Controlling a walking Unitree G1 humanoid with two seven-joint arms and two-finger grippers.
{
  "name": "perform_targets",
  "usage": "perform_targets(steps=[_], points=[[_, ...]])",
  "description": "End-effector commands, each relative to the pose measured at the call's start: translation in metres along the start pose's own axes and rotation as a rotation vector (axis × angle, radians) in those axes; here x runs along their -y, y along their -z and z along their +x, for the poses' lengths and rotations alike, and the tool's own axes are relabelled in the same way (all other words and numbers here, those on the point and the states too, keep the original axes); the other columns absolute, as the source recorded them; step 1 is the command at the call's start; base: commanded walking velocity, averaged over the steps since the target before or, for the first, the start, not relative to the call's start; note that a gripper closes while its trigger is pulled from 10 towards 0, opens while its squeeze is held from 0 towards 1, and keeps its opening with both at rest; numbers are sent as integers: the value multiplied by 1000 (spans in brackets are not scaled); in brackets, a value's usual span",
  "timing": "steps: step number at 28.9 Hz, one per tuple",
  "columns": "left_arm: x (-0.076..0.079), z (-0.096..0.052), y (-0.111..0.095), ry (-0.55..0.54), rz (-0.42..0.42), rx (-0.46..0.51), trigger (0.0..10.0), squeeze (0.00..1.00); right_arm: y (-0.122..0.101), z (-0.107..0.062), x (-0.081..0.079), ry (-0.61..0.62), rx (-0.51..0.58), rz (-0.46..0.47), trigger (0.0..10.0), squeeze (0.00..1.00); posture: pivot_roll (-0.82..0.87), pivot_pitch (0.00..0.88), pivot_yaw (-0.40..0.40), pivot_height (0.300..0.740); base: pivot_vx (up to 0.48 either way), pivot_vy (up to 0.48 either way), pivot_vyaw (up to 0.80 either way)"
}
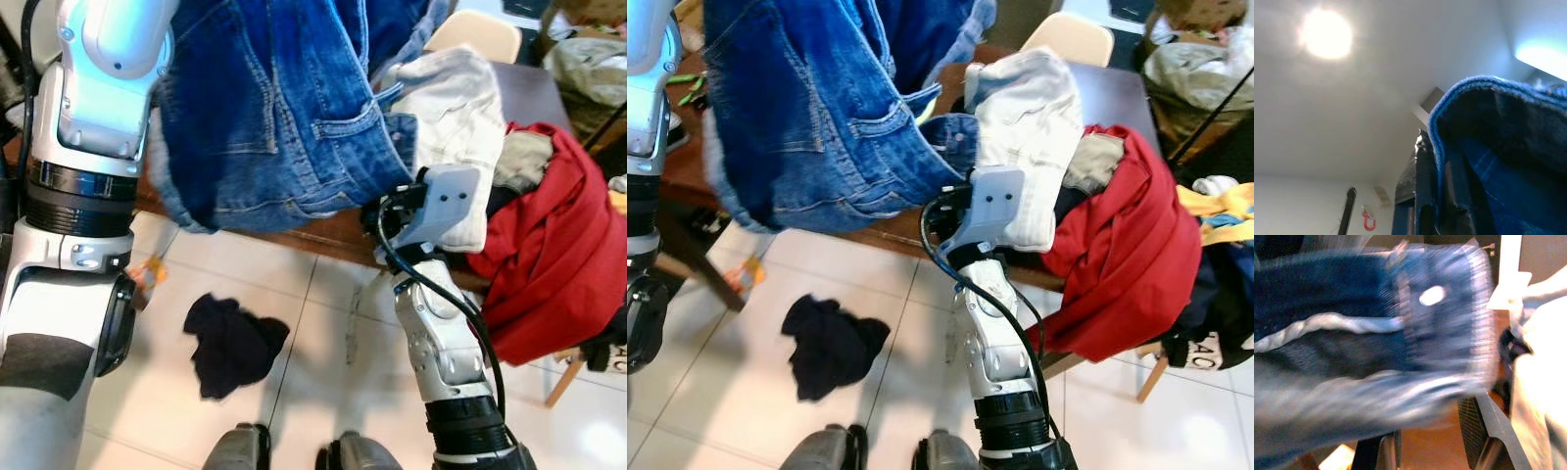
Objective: Hang hanger
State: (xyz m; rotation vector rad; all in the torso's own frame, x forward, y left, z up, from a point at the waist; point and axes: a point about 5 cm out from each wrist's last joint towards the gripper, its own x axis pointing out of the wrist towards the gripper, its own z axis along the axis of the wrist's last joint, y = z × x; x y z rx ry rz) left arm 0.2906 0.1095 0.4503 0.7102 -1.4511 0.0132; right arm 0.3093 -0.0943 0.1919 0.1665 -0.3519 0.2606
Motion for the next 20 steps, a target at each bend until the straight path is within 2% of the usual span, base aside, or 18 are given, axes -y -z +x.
perform_targets(steps=[1, 8, 9, 10, 11, 12, 13, 14, 16, 17, 18, 19, 20], points=[[-4, 6, -9, -27, -5, 50, 10000, 0, 0, -2, 4, 17, 1, -7, 10000, 0, 52, 43, 26, 733, -292, 0, 0], [-2, 6, -8, -24, -24, 33, 10000, 0, 1, -3, 4, 16, -2, -10, 10000, 0, 50, 44, 25, 733, -272, 0, 0], [-1, 5, -5, -25, -58, 8, 10000, 0, 2, -3, 4, 17, -5, -11, 10000, 0, 50, 44, 25, 733, 0, 0, 0], [4, 0, 4, -30, -132, -73, 10000, 0, 3, -4, 5, 18, -10, -12, 10000, 0, 50, 44, 26, 733, 0, 0, 0], [4, 0, 4, -30, -132, -73, 10000, 0, 3, -4, 5, 18, -10, -12, 10000, 0, 50, 44, 26, 733, 0, 0, 0], [14, -11, 20, -12, -214, -204, 10000, 0, 5, -5, 6, 21, -17, -15, 10000, 0, 50, 44, 26, 733, 0, 0, 0], [21, -19, 30, 3, -269, -293, 10000, 0, 6, -5, 6, 22, -21, -17, 10000, 0, 45, 46, 25, 733, 0, 0, 0], [21, -19, 30, 3, -269, -293, 10000, 0, 6, -5, 6, 22, -21, -17, 10000, 0, 45, 46, 25, 733, 0, 0, 0], [43, -57, 59, 62, -361, -551, 10000, 0, 8, -7, 10, 30, -33, -25, 10000, 0, 42, 51, 21, 733, 0, 0, 0], [43, -57, 59, 62, -361, -551, 10000, 0, 8, -7, 10, 30, -33, -25, 10000, 0, 42, 51, 21, 733, 0, 0, 0], [49, -71, 67, 76, -383, -627, 10000, 0, 9, -8, 11, 33, -36, -28, 10000, 0, 42, 51, 21, 733, 0, 0, 0], [49, -71, 67, 76, -383, -627, 10000, 0, 9, -8, 11, 33, -36, -28, 10000, 0, 42, 51, 21, 733, 0, 0, 0], [53, -87, 75, 77, -410, -711, 10000, 0, 10, -9, 13, 36, -42, -33, 10000, 0, 41, 52, 19, 733, 0, 0, 0]])
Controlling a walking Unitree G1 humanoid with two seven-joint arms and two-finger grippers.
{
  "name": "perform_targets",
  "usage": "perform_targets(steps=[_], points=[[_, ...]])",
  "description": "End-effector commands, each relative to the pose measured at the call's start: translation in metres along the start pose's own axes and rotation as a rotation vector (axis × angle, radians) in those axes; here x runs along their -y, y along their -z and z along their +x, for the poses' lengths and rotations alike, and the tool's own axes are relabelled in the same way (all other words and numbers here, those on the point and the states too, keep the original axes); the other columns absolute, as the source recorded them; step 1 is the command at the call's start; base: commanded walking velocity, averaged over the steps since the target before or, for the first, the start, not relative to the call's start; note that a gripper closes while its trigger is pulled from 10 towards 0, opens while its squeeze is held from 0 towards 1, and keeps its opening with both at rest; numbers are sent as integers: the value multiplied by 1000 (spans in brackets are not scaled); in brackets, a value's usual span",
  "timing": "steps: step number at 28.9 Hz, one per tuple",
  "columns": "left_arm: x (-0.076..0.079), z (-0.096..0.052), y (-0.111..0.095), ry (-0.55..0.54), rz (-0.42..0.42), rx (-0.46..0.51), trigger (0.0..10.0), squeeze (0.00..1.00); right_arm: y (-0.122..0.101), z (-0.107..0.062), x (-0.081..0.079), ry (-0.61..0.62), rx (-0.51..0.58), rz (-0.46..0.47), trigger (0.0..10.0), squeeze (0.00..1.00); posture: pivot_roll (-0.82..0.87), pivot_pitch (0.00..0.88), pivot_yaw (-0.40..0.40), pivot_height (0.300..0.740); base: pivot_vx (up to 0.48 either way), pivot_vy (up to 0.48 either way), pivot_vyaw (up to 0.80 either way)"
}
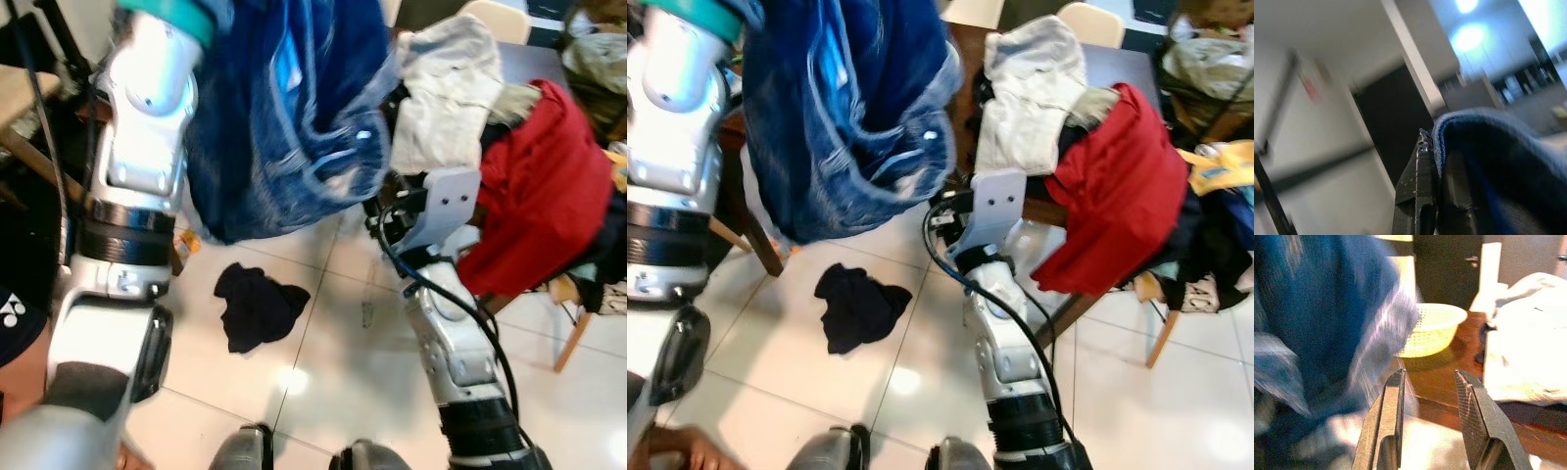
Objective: Hang hanger
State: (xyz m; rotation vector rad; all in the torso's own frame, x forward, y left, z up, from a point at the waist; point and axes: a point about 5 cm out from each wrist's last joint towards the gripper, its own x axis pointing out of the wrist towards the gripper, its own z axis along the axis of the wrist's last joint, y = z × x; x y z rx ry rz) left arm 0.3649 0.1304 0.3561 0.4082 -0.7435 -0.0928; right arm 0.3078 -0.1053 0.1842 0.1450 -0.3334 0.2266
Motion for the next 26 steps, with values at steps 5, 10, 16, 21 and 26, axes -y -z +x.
perform_targets(steps=[5, 10, 16, 21, 26], points=[[-2, -17, 32, -37, -78, -155, 10000, 0, 9, -4, 5, 10, -37, -17, 10000, 0, 42, 52, 19, 733, 0, 0, 0], [7, -53, 75, -47, -110, -326, 10000, 0, 16, -7, 9, 20, -61, -27, 10000, 0, 32, 54, 22, 733, 0, 0, 0], [31, -117, 120, -23, -127, -493, 10000, 0, 28, -15, 14, 31, -110, -33, 10000, 0, 31, 58, 20, 733, 0, 0, 0], [46, -148, 137, 25, -125, -571, 10000, 0, 35, -17, 15, 31, -133, -36, 10000, 0, 31, 61, 13, 733, 0, 0, 0], [69, -192, 157, 98, -129, -716, 10000, 0, 50, -25, 19, 33, -190, -52, 10000, 0, 29, 59, 9, 733, 0, 0, 0]])
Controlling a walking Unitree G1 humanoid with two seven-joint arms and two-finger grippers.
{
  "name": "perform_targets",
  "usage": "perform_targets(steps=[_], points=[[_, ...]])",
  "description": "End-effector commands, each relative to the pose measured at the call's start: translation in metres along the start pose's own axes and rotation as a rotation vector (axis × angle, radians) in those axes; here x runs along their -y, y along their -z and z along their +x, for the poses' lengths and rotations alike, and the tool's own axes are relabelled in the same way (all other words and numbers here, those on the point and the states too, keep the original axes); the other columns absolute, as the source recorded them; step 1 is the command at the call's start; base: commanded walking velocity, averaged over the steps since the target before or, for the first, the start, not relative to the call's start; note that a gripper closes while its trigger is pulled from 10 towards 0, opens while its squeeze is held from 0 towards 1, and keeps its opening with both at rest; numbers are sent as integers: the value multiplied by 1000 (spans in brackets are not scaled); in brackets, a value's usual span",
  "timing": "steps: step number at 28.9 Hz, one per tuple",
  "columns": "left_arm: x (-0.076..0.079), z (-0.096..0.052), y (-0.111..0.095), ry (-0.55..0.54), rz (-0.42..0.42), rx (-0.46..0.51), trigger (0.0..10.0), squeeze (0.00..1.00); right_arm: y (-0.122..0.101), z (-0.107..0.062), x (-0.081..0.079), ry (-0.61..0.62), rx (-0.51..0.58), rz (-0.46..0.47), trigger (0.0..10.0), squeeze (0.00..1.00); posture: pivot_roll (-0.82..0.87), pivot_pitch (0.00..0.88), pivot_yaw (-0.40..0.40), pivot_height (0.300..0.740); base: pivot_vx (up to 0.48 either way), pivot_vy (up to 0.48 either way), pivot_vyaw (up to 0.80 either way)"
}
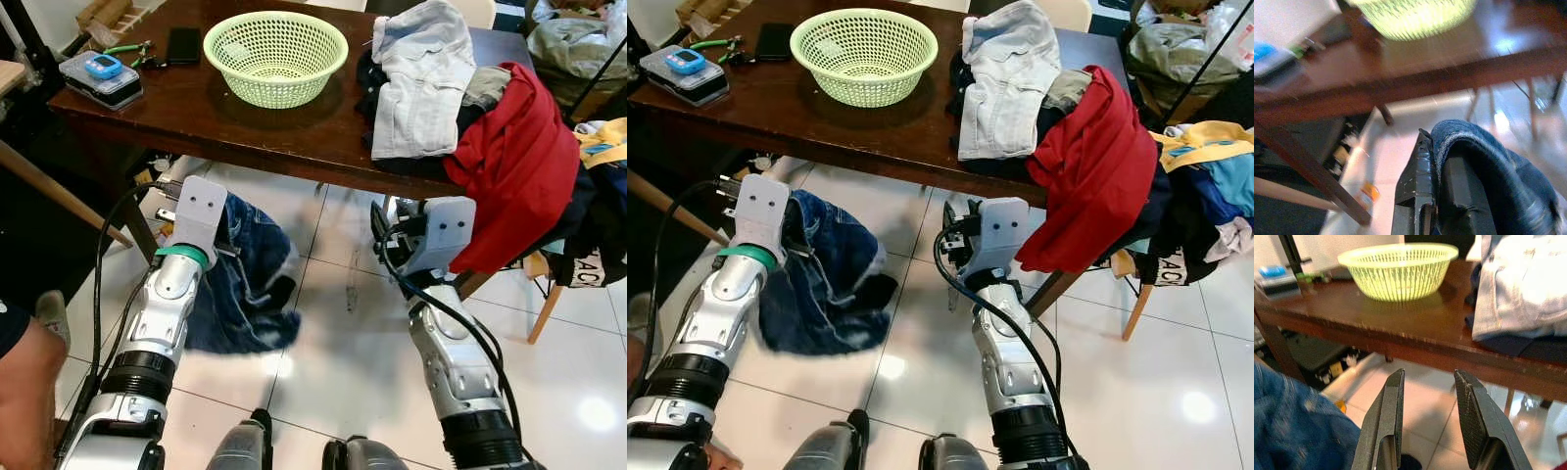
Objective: Hang hanger
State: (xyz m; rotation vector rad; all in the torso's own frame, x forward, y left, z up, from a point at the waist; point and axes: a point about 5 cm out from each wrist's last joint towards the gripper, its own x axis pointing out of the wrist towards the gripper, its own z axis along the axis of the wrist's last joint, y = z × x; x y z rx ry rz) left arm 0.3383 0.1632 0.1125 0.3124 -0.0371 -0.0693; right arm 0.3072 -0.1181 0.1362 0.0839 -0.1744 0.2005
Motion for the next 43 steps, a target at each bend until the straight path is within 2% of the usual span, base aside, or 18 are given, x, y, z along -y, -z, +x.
perform_targets(steps=[1, 2, 3, 5, 6, 7, 9, 10, 11, 12, 15, 26, 31, 34, 35, 40, 43], points=[[10, -11, 23, 40, 23, -80, 10000, 0, 17, -8, 4, 8, -57, -12, 10000, 0, 27, 59, 6, 733, 0, 0, 0], [10, -11, 23, 40, 23, -80, 10000, 0, 17, -8, 4, 8, -57, -12, 10000, 0, 27, 59, 6, 733, 0, 0, 0], [15, -19, 41, 82, 52, -148, 10000, 0, 31, -13, 7, 19, -108, -27, 10000, 0, 28, 57, 5, 733, 0, 0, 0], [15, -19, 41, 82, 52, -148, 10000, 0, 31, -13, 7, 19, -108, -27, 10000, 0, 28, 57, 5, 733, 0, 0, 0], [17, -27, 54, 119, 69, -198, 10000, 0, 44, -19, 10, 32, -159, -41, 10000, 0, 24, 55, 1, 733, 0, 0, 0], [17, -27, 54, 119, 69, -198, 10000, 0, 44, -19, 10, 32, -159, -41, 10000, 0, 24, 55, 1, 733, 0, 0, 0], [17, -44, 81, 186, 96, -307, 10000, 0, 75, -30, 24, 130, -300, -47, 10000, 0, 21, 48, -3, 733, 0, 0, 0], [17, -44, 81, 186, 96, -307, 10000, 0, 75, -30, 24, 130, -300, -47, 10000, 0, 21, 48, -3, 733, 0, 0, 0], [16, -48, 88, 202, 103, -330, 10000, 0, 86, -34, 32, 194, -355, -20, 10000, 0, 14, 46, -5, 733, 0, 0, 0], [16, -48, 88, 202, 103, -330, 10000, 0, 86, -34, 32, 194, -355, -20, 10000, 0, 14, 46, -5, 733, 0, 0, 0], [14, -48, 87, 191, 91, -301, 10000, 0, 101, -44, 48, 315, -443, 65, 10000, 0, 4, 42, -2, 733, 0, 0, 0], [18, -49, 85, 178, 49, -266, 10000, 0, 114, -60, 56, 364, -494, 91, 10000, 0, -32, 27, 19, 733, 0, 0, -95], [25, -51, 85, 175, 33, -255, 10000, 0, 121, -68, 55, 351, -513, 67, 10000, 0, -30, 33, 5, 733, 0, 0, -740], [28, -50, 85, 159, 11, -263, 10000, 0, 126, -71, 50, 270, -537, 11, 10000, 0, -27, 25, -15, 733, 0, 0, -740], [28, -51, 87, 153, 4, -275, 10000, 0, 129, -73, 48, 235, -559, -22, 10000, 0, -26, 24, -22, 733, 0, 0, -750], [28, -53, 89, 149, -1, -285, 10000, 0, 132, -75, 48, 215, -579, -42, 10000, 0, -20, 18, -26, 733, 0, 0, -747], [23, -60, 98, 129, 12, -311, 10000, 0, 140, -82, 52, 222, -638, -52, 10000, 0, -4, 17, -37, 733, 0, 0, -750]])
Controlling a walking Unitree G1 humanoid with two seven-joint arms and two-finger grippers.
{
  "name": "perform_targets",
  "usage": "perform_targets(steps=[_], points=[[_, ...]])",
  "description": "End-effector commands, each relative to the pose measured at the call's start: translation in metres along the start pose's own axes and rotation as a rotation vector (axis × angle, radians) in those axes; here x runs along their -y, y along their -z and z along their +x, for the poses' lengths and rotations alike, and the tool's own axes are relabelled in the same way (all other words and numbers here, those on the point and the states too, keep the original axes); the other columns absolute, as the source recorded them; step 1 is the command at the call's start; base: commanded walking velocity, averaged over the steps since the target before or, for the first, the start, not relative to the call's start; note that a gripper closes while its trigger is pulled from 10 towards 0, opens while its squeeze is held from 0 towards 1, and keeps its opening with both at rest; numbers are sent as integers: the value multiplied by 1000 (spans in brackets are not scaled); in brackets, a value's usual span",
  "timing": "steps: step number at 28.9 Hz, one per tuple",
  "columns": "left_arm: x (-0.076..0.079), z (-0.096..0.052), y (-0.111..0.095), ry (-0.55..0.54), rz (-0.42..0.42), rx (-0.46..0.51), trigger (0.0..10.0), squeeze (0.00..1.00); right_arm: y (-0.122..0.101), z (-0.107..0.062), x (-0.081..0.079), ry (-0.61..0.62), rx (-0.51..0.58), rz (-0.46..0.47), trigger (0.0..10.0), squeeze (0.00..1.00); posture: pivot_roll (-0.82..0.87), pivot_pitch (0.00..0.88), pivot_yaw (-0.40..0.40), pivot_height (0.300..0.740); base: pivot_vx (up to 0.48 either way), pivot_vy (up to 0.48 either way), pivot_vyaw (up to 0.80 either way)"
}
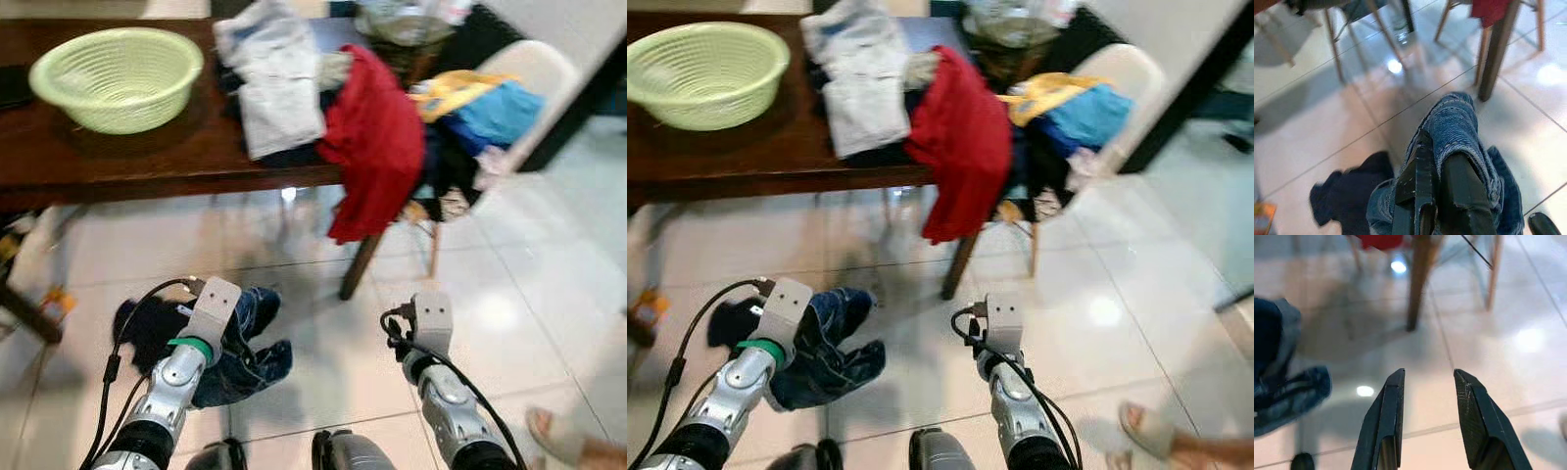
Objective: Hang hanger
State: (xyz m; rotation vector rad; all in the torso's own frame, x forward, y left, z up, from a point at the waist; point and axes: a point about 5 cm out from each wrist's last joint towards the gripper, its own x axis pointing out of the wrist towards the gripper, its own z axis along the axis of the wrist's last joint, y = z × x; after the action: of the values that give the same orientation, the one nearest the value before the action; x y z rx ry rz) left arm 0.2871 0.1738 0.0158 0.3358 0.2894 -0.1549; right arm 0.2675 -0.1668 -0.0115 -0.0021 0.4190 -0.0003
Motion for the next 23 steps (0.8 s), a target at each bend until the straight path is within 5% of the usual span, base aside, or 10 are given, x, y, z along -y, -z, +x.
perform_targets(steps=[1, 23], points=[[1, -4, 6, -7, -3, -3, 10000, 0, 10, -2, 3, 8, -45, -12, 10000, 0, -4, 17, -37, 733, 0, 0, -750], [-7, 1, -5, -37, -9, 47, 10000, 0, 0, 4, -10, -36, 2, 6, 10000, 0, 8, 18, -24, 733, 0, 0, -747]])
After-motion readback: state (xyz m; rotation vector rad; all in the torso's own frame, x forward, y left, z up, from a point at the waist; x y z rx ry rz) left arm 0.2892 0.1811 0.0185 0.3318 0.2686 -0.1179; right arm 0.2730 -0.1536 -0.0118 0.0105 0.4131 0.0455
